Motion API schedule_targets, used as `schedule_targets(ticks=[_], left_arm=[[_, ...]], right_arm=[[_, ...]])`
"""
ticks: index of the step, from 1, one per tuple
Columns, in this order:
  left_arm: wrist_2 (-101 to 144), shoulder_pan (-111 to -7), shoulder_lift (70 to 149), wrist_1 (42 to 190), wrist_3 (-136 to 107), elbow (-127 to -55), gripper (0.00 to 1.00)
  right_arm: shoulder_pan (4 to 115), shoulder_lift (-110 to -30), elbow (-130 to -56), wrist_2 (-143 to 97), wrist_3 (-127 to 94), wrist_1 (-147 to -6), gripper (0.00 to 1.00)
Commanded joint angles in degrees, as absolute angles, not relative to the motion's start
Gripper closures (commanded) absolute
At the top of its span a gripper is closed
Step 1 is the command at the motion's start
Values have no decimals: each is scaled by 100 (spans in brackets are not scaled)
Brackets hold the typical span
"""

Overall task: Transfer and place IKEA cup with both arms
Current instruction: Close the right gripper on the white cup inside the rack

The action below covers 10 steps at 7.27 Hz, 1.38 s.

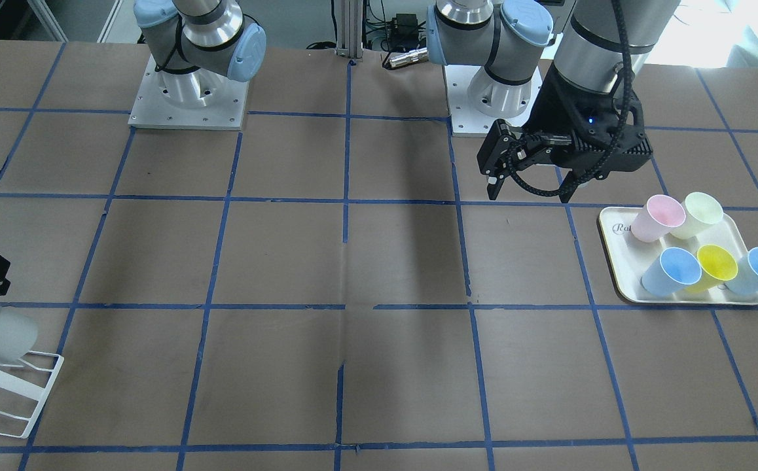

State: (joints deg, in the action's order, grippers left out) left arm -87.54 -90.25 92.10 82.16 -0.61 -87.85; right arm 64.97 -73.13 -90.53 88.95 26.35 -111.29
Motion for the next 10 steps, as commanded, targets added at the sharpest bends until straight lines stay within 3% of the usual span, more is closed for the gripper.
schedule_targets(ticks=[1,10], left_arm=[[-8754,-9026,9211,8209,-62,-8789,0],[-8754,-9026,9211,8209,-62,-8789,0]], right_arm=[[6504,-7050,-8922,8859,2645,-11135,0],[6513,-6574,-8886,8842,2593,-11531,1]])
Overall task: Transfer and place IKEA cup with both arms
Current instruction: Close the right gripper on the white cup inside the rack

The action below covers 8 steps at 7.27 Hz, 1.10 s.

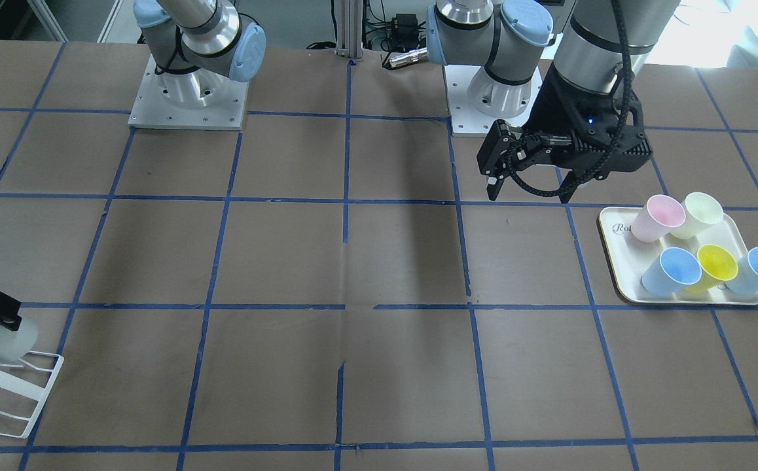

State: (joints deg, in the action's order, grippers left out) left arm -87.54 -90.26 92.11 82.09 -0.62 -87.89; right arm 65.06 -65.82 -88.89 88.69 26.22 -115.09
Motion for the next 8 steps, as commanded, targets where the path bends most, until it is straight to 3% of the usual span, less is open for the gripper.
schedule_targets(ticks=[1,3,5,6,8], left_arm=[[-8754,-9026,9211,8209,-62,-8789,0],[-8754,-9026,9211,8209,-62,-8789,0],[-8754,-9026,9211,8209,-62,-8789,0],[-8754,-9026,9211,8209,-62,-8789,0],[-8754,-9026,9211,8209,-62,-8789,0]], right_arm=[[6530,-6583,-8886,8833,2575,-11523,7],[6539,-6574,-8886,8833,2575,-11523,14],[6539,-6592,-8877,8850,2575,-11522,31],[6539,-6600,-8877,8851,2584,-11522,45],[6530,-6627,-8860,8850,2584,-11522,52]])
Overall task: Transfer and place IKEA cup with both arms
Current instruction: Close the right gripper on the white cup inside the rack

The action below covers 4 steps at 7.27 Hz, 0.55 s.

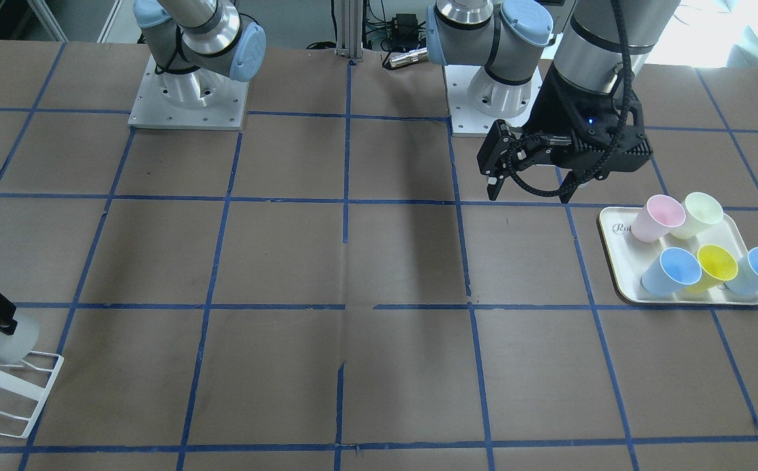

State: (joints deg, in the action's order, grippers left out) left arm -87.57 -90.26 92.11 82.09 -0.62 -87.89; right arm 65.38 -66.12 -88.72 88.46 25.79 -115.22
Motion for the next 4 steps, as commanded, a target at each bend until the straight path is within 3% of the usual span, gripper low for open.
schedule_targets(ticks=[1,3,4], left_arm=[[-8754,-9026,9211,8209,-62,-8789,0],[-8754,-9026,9211,8209,-62,-8789,0],[-8754,-9018,9202,8209,-62,-8789,0]], right_arm=[[6539,-6679,-8859,8859,2584,-11488,56],[6539,-6759,-8859,8903,2610,-11443,67],[6539,-6776,-8798,8912,2628,-11435,67]])
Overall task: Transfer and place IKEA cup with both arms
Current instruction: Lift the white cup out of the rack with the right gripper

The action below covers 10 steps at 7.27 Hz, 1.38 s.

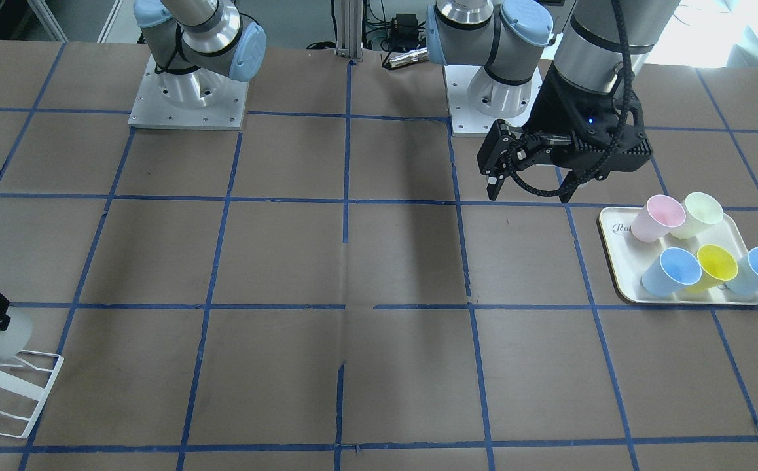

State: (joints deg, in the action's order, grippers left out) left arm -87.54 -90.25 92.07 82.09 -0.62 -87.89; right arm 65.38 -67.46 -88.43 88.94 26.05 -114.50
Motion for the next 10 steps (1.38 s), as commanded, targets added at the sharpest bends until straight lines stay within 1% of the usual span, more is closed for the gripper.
schedule_targets(ticks=[1,3,4,7,8,10], left_arm=[[-8754,-9018,9202,8209,-62,-8789,0],[-8754,-9018,9202,8209,-62,-8771,0],[-8754,-9018,9202,8165,-62,-8789,0],[-8754,-9018,9202,8156,-62,-8789,0],[-8754,-9018,9202,8156,-62,-8789,0],[-8719,-8983,9193,8174,-88,-8798,0]], right_arm=[[6539,-6785,-8537,8921,2645,-11156,67],[6539,-6794,-7956,8912,2646,-10235,71],[6539,-6933,-7885,8903,2646,-9935,72],[6565,-7976,-7901,8807,2646,-8873,71],[6635,-8372,-7919,8137,2646,-8433,71],[6767,-8840,-7971,6251,2576,-7580,73]])
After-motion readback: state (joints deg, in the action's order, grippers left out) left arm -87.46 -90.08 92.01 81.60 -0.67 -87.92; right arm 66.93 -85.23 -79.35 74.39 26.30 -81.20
